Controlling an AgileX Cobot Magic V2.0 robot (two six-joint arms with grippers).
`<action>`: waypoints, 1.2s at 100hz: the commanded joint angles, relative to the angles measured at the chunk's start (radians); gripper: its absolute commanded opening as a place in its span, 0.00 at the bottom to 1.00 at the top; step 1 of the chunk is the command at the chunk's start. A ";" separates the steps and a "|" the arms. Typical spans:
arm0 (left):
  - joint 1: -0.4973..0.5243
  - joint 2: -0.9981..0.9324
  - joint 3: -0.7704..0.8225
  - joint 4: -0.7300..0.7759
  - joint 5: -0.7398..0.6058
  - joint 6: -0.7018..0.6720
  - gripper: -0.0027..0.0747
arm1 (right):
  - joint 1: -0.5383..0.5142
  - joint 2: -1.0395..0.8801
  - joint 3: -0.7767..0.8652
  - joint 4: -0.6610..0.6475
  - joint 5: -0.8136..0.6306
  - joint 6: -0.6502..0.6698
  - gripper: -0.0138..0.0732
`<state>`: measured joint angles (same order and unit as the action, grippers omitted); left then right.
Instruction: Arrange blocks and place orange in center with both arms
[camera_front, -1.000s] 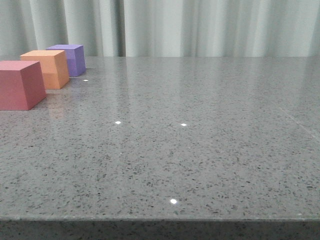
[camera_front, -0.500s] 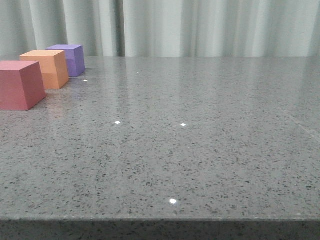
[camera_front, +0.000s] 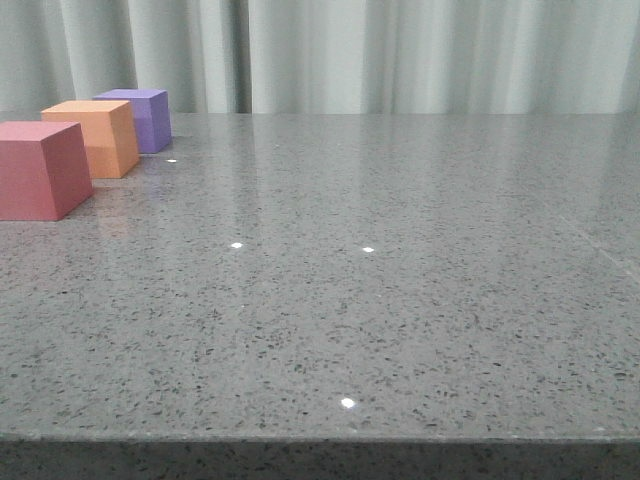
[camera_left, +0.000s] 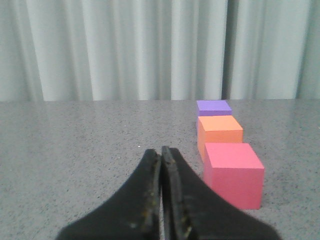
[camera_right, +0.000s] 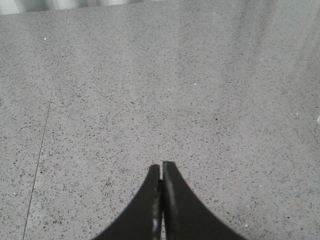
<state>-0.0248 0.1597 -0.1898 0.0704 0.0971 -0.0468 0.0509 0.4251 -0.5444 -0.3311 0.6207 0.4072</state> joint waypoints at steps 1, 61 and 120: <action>0.015 -0.036 0.027 -0.039 -0.083 0.036 0.01 | -0.008 0.004 -0.026 -0.031 -0.062 -0.003 0.08; -0.033 -0.197 0.238 0.017 -0.202 0.034 0.01 | -0.008 0.005 -0.026 -0.031 -0.062 -0.003 0.08; -0.033 -0.197 0.238 0.017 -0.201 0.034 0.01 | -0.008 0.005 -0.026 -0.031 -0.061 -0.003 0.08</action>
<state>-0.0513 -0.0044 0.0056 0.0883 -0.0206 -0.0137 0.0509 0.4251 -0.5444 -0.3311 0.6225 0.4072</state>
